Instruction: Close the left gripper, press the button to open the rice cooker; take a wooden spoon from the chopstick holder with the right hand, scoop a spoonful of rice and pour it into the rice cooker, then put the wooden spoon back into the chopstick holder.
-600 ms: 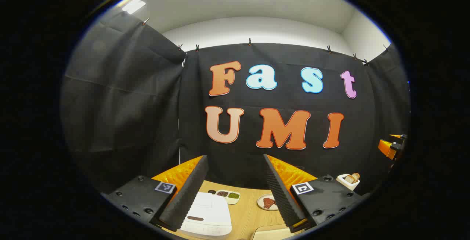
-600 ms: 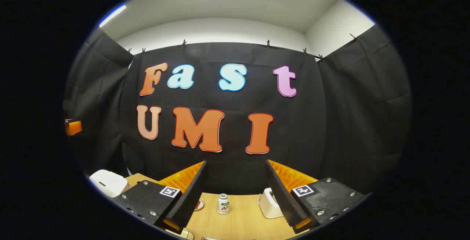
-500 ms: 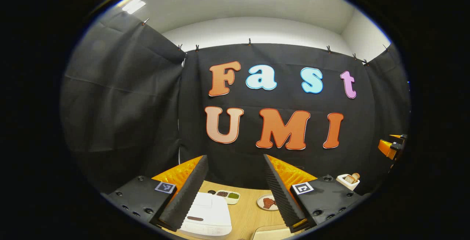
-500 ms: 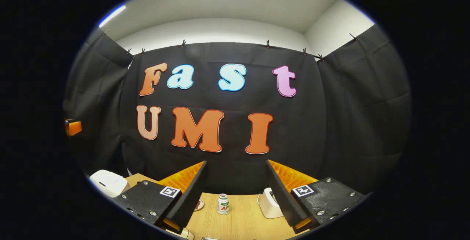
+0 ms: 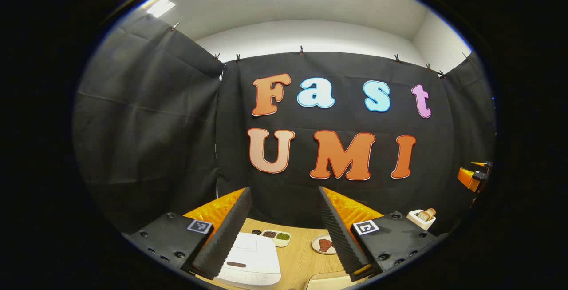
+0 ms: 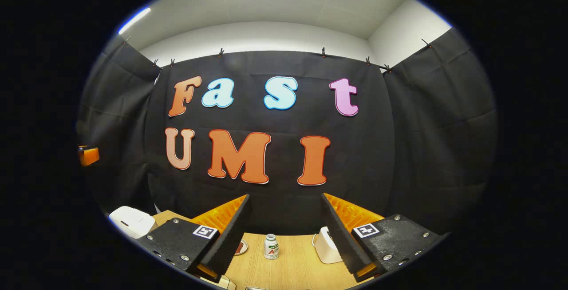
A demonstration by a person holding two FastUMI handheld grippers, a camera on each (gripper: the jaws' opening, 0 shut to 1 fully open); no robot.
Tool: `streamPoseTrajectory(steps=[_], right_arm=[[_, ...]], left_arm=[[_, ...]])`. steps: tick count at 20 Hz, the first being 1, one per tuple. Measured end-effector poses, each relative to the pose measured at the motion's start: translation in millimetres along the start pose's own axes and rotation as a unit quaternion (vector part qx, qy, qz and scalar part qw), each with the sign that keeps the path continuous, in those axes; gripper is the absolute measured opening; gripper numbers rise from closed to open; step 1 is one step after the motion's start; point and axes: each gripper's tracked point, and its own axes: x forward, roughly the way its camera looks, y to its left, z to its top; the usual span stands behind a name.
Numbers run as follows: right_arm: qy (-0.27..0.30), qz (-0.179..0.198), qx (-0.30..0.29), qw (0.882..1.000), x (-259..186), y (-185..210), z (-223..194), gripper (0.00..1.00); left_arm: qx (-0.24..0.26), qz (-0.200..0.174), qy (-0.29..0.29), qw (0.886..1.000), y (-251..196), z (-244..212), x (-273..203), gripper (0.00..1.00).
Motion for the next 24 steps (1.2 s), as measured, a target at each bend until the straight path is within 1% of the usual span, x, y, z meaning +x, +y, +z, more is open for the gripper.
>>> streamPoseTrajectory(steps=[4,5,9,12,15,17,19,21,24], right_arm=[[0.001,0.001,0.0,1.0,0.6,0.9,0.0,0.95],[0.001,0.001,0.002,1.0,1.0,0.7,0.6,0.95],[0.001,0.007,0.002,1.0,2.7,4.6,4.7,0.95],[-0.004,0.005,-0.008,1.0,2.9,3.3,8.0,0.95],[-0.003,0.0,-0.011,1.0,1.9,0.0,7.0,0.95],[0.0,-0.003,-0.005,1.0,2.5,-0.1,4.1,0.95],[0.005,-0.001,-0.003,1.0,2.6,2.8,2.8,0.95],[0.005,-0.006,-0.007,1.0,2.9,1.9,2.9,0.95],[0.011,-0.006,-0.008,1.0,0.6,10.7,-1.3,0.95]], left_arm=[[0.001,0.002,0.0,1.0,1.0,-0.7,0.4,0.99],[0.002,0.003,0.0,1.0,1.0,-0.4,0.4,1.0],[0.022,0.013,-0.007,1.0,13.6,5.9,4.8,0.99],[0.065,0.043,-0.032,0.996,43.8,26.2,5.3,1.0],[0.079,0.067,-0.048,0.993,65.2,37.5,2.6,1.0],[0.081,0.073,-0.05,0.993,70.2,38.1,3.0,1.0],[0.073,0.067,-0.047,0.994,68.4,35.2,1.1,1.0],[0.065,0.065,-0.041,0.995,72.3,30.1,2.1,1.0],[0.062,0.066,-0.028,0.996,82.2,20.6,6.0,1.0]])
